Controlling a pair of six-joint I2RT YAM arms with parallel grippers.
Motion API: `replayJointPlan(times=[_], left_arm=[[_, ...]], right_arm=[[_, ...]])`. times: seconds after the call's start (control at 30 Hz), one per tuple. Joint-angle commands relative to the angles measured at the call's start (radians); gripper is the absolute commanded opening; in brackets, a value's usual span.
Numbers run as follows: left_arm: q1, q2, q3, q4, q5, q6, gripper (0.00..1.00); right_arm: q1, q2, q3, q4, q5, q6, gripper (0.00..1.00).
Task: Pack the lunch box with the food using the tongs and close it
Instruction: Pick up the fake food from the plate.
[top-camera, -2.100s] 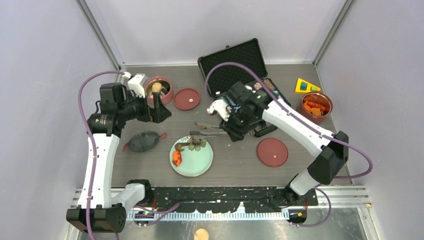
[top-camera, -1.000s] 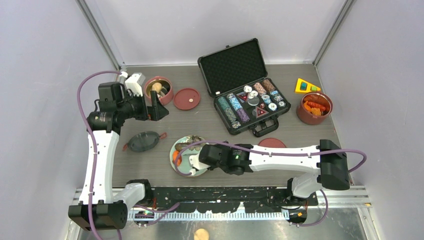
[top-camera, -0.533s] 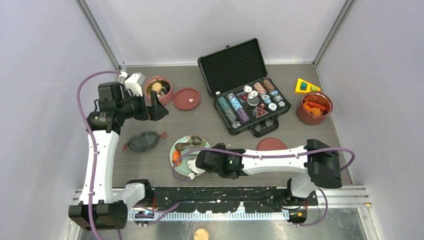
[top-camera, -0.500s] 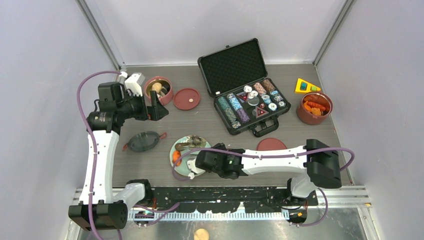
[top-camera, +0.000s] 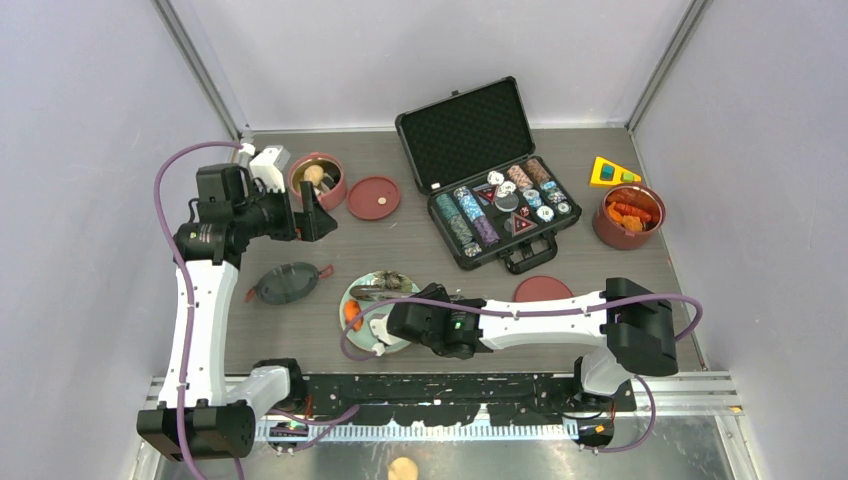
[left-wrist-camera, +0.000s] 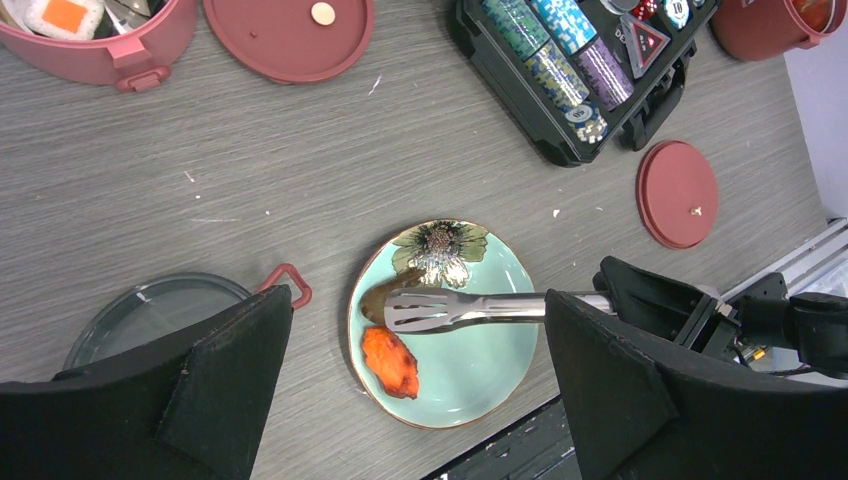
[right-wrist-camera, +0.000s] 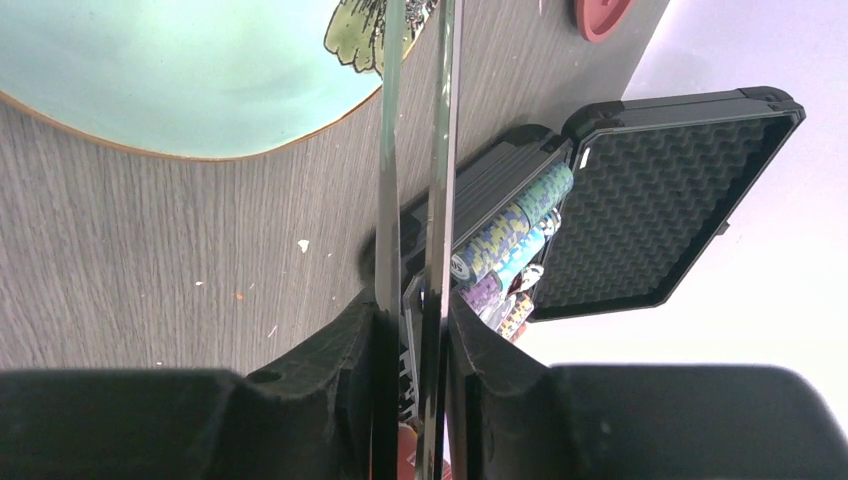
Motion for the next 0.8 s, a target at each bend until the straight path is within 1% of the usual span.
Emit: replayJointPlan(times=[0.0, 0.23, 0.33, 0.47, 0.63, 0.7, 0.77], left_arm=[[0.005, 0.004, 0.026, 0.021, 0.006, 0.009, 1.00], [0.005, 0.008, 0.036, 0.014, 0.005, 0.009, 1.00], [0.006, 0.011, 0.042, 0.008, 0.001, 0.013, 1.00], [0.005, 0.015, 0.033, 0.014, 0.002, 0.008, 1.00], [0.005, 0.024, 0.035, 0.019, 0.006, 0.007, 1.00], [0.007, 0.031, 0.040, 0.018, 0.012, 0.007, 1.00], [0.006, 0.037, 0.043, 0.017, 0.018, 0.006, 1.00]], right_arm=[[0.007, -0.010, 0.005, 0.048, 0.028, -0.005, 0.28], [0.006, -0.065, 0.029, -0.029, -0.025, 0.026, 0.18], [0.004, -0.089, 0.046, -0.086, -0.058, 0.066, 0.13], [-0.014, -0.132, 0.079, -0.163, -0.118, 0.131, 0.10], [-0.119, -0.177, 0.180, -0.281, -0.268, 0.248, 0.07], [-0.177, -0.187, 0.226, -0.323, -0.343, 0.297, 0.07], [-0.265, -0.196, 0.274, -0.361, -0.429, 0.344, 0.07]])
